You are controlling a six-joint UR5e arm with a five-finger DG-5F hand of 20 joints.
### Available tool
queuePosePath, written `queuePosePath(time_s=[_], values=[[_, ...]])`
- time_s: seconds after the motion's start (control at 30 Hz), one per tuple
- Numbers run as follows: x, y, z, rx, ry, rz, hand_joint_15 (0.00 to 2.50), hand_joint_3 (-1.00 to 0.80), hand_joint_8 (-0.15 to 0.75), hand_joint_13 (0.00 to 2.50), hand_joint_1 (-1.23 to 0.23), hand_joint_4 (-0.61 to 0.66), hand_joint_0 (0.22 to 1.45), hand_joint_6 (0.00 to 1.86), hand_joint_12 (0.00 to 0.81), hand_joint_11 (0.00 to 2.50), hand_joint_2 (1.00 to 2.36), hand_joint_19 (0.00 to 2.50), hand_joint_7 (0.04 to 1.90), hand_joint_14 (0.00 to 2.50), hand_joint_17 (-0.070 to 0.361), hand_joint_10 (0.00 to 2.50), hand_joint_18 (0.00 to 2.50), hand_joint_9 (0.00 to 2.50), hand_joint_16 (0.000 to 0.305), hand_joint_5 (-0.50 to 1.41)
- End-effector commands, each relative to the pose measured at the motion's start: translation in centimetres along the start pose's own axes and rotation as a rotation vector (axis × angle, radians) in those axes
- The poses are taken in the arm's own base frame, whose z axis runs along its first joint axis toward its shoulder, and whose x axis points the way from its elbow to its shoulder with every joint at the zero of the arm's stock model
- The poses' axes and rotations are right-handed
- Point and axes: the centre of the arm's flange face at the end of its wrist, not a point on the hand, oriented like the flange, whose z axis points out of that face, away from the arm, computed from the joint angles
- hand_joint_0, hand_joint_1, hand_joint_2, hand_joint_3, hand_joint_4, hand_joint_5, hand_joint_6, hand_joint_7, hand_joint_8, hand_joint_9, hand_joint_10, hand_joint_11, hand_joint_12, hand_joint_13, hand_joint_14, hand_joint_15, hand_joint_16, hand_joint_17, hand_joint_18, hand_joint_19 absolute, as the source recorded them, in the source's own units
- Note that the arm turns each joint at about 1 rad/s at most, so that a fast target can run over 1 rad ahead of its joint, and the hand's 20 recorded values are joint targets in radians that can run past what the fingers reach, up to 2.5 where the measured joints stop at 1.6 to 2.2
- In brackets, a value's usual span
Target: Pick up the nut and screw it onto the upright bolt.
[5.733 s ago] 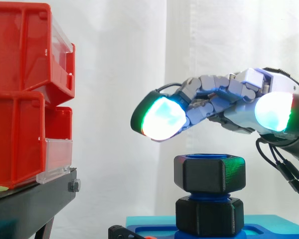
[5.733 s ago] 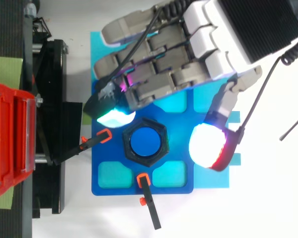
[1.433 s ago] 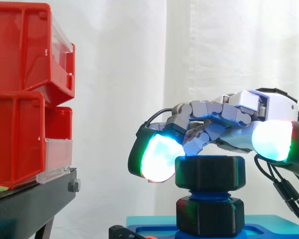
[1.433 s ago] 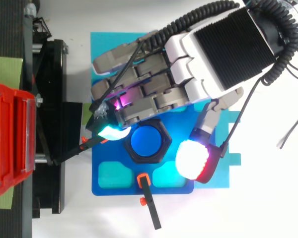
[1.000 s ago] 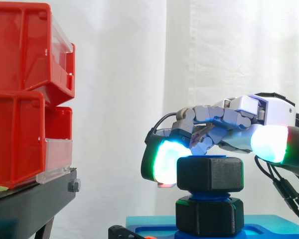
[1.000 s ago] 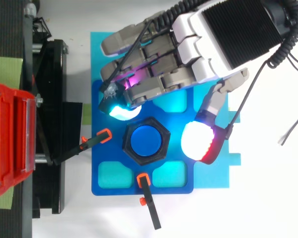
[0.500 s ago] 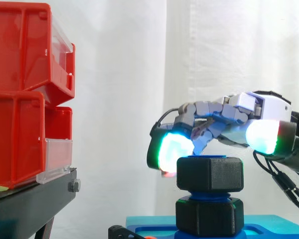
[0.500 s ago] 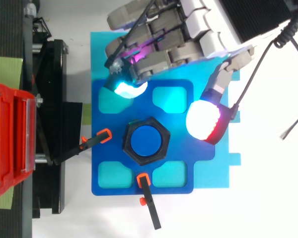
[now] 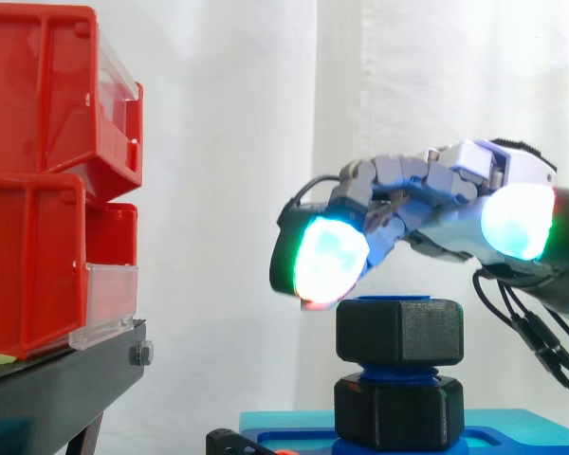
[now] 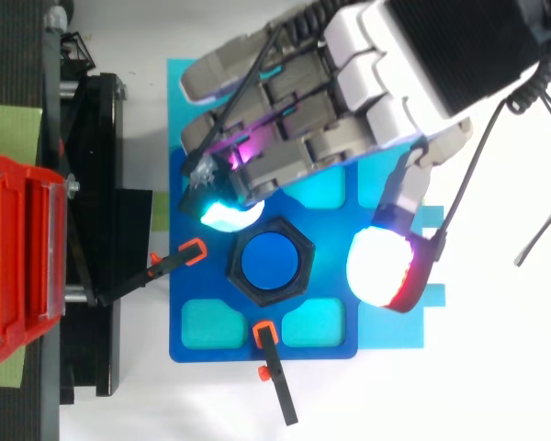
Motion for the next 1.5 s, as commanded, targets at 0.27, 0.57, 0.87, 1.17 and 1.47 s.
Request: queuePosePath(time_s=[0.27,0.57,0.87,1.17,1.47], values=[[2.0,2.1,1.4,0.014,-0.020,0.003,0.00,-0.50,0.202,0.69,-0.17,0.20,0.50,0.50,0.198,0.00,1.00,0.00,0.74,0.00,0.045,0.00,0.40,0.78,0.020,-0.08],[2.2,2.5,1.8,0.008,-0.016,0.001,0.00,-0.50,0.206,0.69,-0.18,0.20,0.50,0.50,0.199,0.00,1.00,0.00,0.76,0.00,0.047,0.00,0.41,0.78,0.021,-0.08],[2.2,2.3,1.5,0.012,-0.007,0.006,0.00,-0.50,0.211,0.71,-0.18,0.20,0.50,0.50,0.201,0.00,1.00,0.00,0.81,0.00,0.047,0.00,0.43,0.79,0.021,-0.07],[2.1,1.9,0.9,0.018,-0.006,0.004,0.00,-0.50,0.217,0.73,-0.19,0.23,0.50,0.50,0.200,0.00,1.00,0.00,0.89,0.00,0.042,0.00,0.43,0.80,0.019,-0.06],[1.6,0.6,-0.7,0.023,0.002,-0.009,0.00,-0.50,0.225,0.74,-0.20,0.24,0.51,0.50,0.196,0.00,1.00,0.00,0.99,0.00,0.040,0.00,0.44,0.82,0.018,-0.05]])
